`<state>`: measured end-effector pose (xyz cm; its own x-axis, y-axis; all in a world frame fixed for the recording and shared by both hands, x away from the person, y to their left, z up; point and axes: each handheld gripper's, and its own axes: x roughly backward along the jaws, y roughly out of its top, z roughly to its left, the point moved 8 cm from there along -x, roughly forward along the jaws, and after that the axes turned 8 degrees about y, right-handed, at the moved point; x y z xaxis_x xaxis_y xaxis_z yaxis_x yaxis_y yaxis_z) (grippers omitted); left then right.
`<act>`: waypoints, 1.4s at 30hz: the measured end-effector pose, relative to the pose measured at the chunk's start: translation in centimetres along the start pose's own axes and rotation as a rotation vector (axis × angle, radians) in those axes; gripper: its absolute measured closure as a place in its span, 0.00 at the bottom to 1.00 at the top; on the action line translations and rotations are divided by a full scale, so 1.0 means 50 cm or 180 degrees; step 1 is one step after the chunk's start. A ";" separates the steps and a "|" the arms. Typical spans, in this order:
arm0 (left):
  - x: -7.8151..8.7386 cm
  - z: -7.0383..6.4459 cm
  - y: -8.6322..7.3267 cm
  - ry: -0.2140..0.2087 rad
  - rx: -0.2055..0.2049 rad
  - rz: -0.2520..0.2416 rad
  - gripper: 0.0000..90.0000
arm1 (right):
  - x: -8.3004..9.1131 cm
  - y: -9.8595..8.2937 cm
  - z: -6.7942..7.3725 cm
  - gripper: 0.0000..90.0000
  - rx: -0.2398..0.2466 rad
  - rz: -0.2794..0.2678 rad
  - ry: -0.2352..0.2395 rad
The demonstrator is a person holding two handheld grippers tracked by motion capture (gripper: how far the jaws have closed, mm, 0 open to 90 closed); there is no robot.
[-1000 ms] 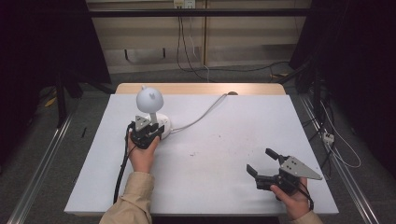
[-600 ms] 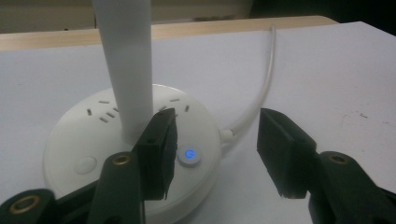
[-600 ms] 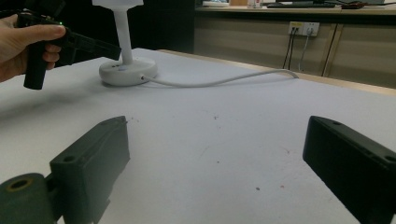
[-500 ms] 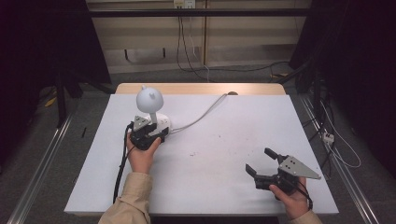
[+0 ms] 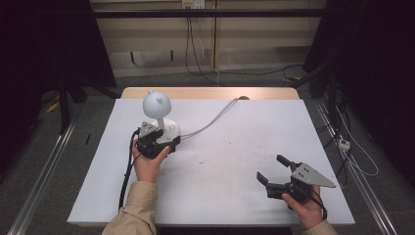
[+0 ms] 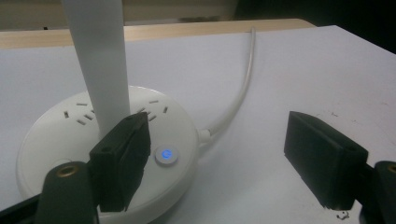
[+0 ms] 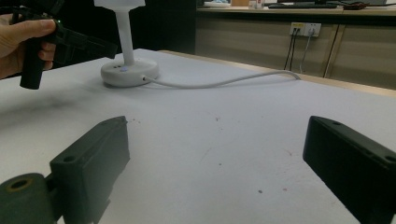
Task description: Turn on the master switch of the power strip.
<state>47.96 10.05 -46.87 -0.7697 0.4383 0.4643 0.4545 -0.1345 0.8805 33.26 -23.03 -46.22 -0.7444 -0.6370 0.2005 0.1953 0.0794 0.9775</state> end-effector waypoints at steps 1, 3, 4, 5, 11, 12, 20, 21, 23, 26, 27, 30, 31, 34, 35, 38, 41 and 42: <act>0.000 -0.001 0.001 -0.0008 0.0011 -0.0009 0.24 | 0.000 0.000 0.000 0.08 -0.0002 0.0000 -0.0001; 0.001 -0.002 0.001 -0.0021 0.0006 -0.0003 0.22 | 0.000 0.000 0.001 0.08 0.0004 0.0002 0.0003; 0.002 -0.003 0.001 -0.0021 0.0005 -0.0001 0.21 | -0.001 0.000 0.001 0.08 0.0006 0.0002 0.0006; 0.002 -0.003 0.001 -0.0023 0.0008 -0.0002 0.21 | -0.001 0.000 0.001 0.08 0.0007 0.0000 0.0009; 0.004 -0.009 -0.001 -0.0073 -0.0023 0.0026 0.17 | -0.002 0.001 0.002 0.08 -0.0006 -0.0003 0.0014; 0.005 -0.010 -0.001 -0.0087 -0.0037 0.0034 0.16 | -0.002 0.001 0.003 0.08 -0.0020 -0.0006 0.0017; 0.023 -0.022 0.002 -0.0209 -0.0119 0.0017 0.12 | -0.005 0.002 0.007 0.08 -0.0013 0.0003 0.0039; 0.025 -0.023 0.002 -0.0238 -0.0131 0.0024 0.11 | -0.005 0.002 0.007 0.08 -0.0011 0.0006 0.0040; 0.031 -0.025 0.003 -0.0256 -0.0128 0.0020 0.10 | -0.006 0.002 0.007 0.08 -0.0010 0.0004 0.0042; 0.040 -0.024 0.005 -0.0285 -0.0121 -0.0017 0.10 | -0.007 0.001 0.007 0.08 -0.0009 0.0006 0.0045; 0.042 -0.024 0.005 -0.0289 -0.0086 -0.0026 0.10 | -0.007 0.001 0.007 0.08 -0.0012 0.0005 0.0045; 0.049 -0.019 0.001 -0.0293 -0.0120 -0.0010 0.09 | -0.006 0.001 0.007 0.08 -0.0008 0.0010 0.0045; 0.051 -0.018 0.000 -0.0291 -0.0099 -0.0009 0.09 | -0.006 0.002 0.007 0.08 -0.0018 0.0006 0.0043; 0.057 -0.012 -0.002 -0.0274 -0.0097 -0.0023 0.09 | -0.006 0.002 0.007 0.08 -0.0021 0.0005 0.0043; 0.060 -0.009 -0.003 -0.0266 -0.0114 -0.0019 0.08 | -0.006 0.001 0.007 0.08 -0.0022 0.0006 0.0043; 0.067 -0.004 -0.006 -0.0267 -0.0110 -0.0031 0.08 | -0.006 0.001 0.007 0.08 -0.0027 0.0005 0.0042; 0.074 -0.001 -0.007 -0.0272 -0.0128 -0.0031 0.07 | -0.006 0.001 0.007 0.08 -0.0025 0.0005 0.0043; 0.076 -0.002 -0.007 -0.0280 -0.0113 -0.0044 0.07 | -0.006 0.002 0.007 0.08 -0.0025 0.0003 0.0041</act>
<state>44.82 11.69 -45.40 -0.7327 0.5164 0.4433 0.4268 -0.1586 0.8903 33.24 -22.56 -46.18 -0.7358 -0.6468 0.2005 0.2011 0.0740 0.9768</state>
